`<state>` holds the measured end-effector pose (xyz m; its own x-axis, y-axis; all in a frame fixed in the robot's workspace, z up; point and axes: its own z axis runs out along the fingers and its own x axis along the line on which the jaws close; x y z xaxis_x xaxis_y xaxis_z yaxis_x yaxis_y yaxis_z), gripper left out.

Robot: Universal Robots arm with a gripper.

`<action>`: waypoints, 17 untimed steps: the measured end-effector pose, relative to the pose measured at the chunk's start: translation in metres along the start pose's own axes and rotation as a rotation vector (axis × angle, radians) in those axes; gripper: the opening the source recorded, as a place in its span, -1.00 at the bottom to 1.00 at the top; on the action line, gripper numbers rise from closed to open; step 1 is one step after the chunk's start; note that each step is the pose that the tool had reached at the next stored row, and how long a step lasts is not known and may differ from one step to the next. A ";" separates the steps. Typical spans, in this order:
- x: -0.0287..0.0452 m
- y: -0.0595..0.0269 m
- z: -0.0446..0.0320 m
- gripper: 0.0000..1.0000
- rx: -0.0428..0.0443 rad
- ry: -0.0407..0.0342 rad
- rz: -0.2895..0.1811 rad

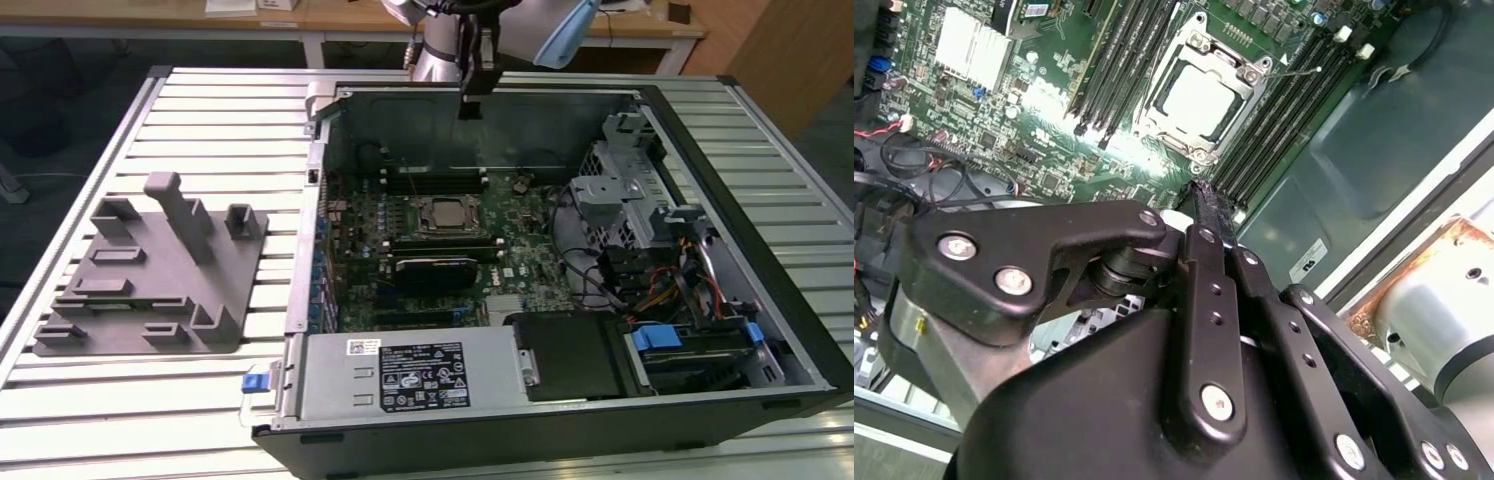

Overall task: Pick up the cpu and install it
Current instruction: 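Close the cpu cover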

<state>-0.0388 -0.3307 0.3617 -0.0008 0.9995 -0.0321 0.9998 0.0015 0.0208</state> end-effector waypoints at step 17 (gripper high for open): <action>-0.0004 -0.0002 0.0082 -0.79 0.0000 0.0000 0.000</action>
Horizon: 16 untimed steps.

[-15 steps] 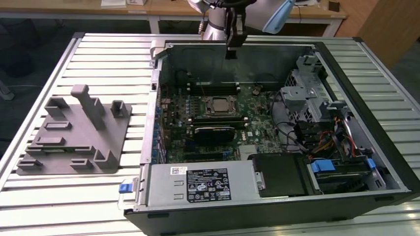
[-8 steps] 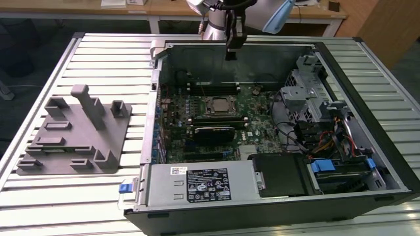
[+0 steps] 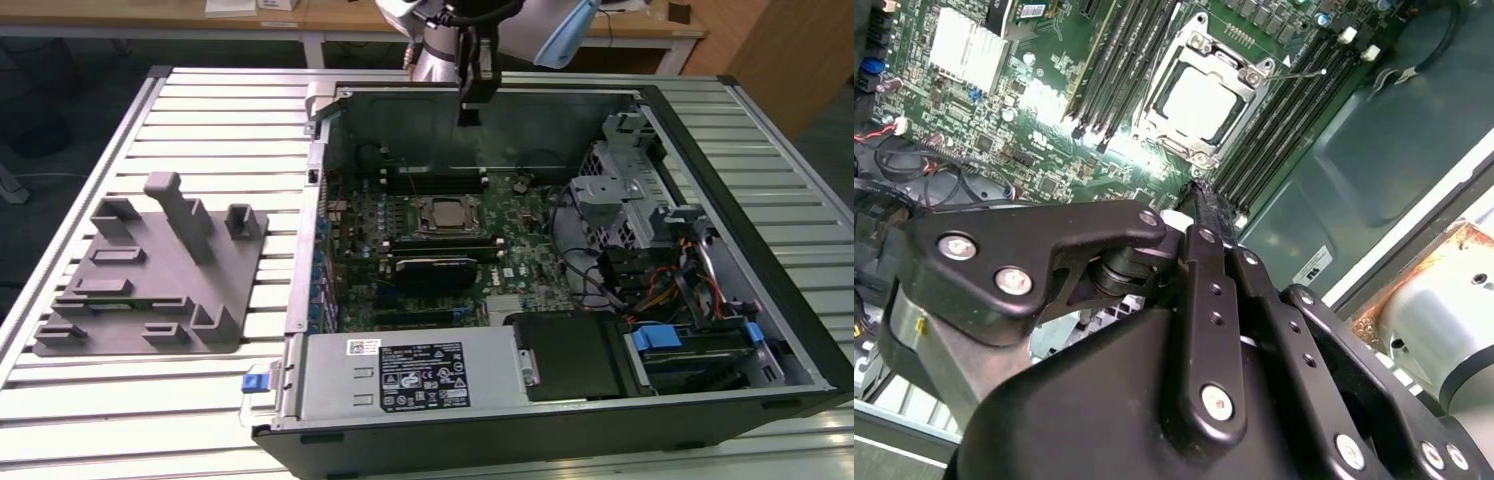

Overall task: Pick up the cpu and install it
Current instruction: 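Close the cpu cover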

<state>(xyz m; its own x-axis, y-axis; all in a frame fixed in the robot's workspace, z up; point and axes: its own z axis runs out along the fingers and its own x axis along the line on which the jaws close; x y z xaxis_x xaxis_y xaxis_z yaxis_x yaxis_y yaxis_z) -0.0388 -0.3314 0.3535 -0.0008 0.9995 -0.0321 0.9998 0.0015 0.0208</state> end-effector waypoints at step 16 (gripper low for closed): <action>-0.0018 -0.0005 0.0229 -0.79 0.0000 0.0001 0.000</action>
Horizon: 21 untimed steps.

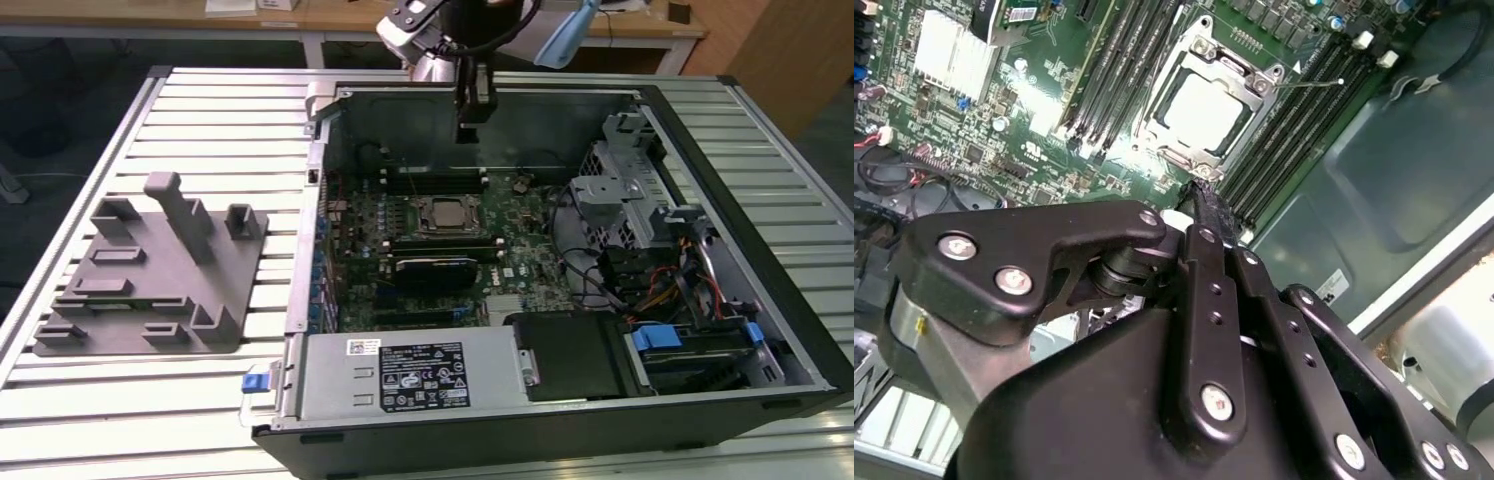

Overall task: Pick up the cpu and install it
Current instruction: 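Close the cpu cover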

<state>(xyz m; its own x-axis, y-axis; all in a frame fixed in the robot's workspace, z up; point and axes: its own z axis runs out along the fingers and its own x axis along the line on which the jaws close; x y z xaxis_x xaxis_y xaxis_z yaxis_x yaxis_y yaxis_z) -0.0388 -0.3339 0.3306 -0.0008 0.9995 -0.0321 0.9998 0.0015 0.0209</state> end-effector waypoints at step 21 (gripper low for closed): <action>-0.0064 -0.0006 0.0290 -0.79 -0.0001 0.0001 0.000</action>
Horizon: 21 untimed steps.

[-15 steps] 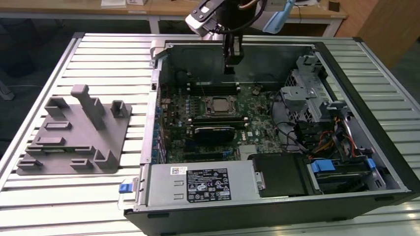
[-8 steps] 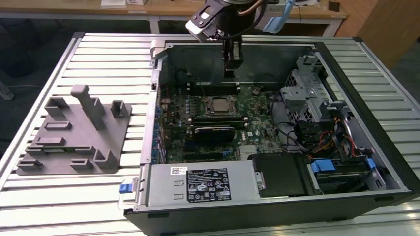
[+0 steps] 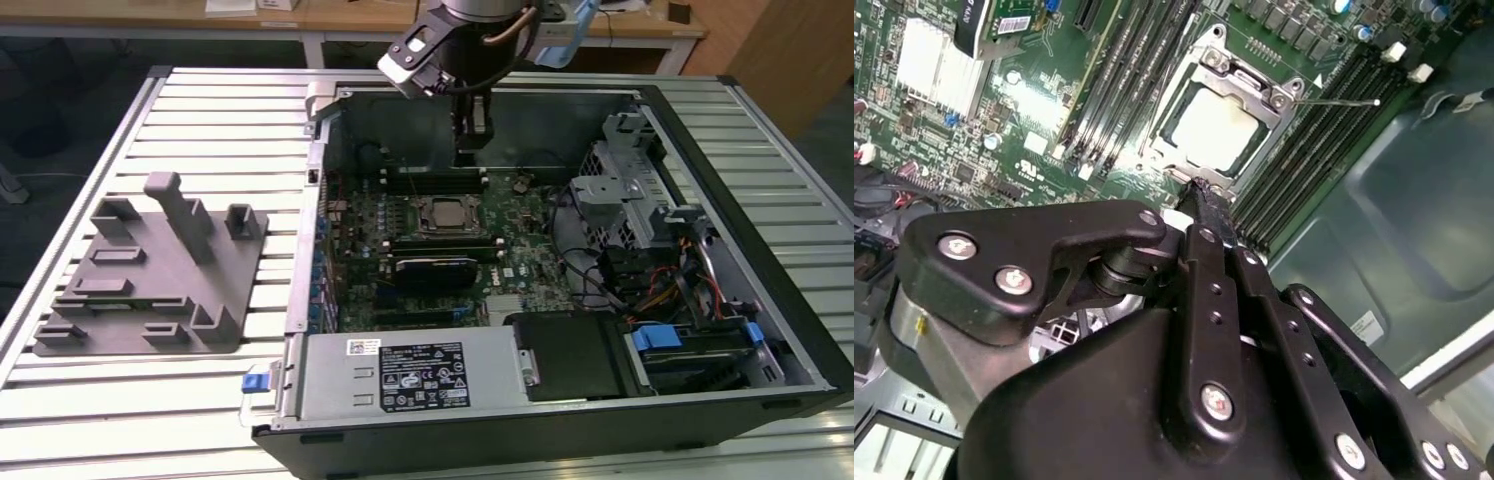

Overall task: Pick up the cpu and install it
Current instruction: 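Close the cpu cover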

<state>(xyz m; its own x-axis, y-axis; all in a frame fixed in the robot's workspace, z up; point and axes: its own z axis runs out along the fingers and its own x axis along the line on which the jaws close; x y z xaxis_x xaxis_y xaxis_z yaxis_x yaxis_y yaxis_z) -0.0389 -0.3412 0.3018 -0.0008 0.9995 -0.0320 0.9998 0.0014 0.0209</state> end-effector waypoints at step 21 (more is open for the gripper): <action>0.0001 0.0000 0.0046 -0.79 -0.0058 -0.0112 -0.156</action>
<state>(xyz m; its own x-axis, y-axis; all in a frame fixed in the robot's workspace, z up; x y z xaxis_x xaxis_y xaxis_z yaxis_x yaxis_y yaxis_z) -0.0387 -0.3412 0.2972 -0.1562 0.9866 -0.0465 0.9873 0.1573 0.0206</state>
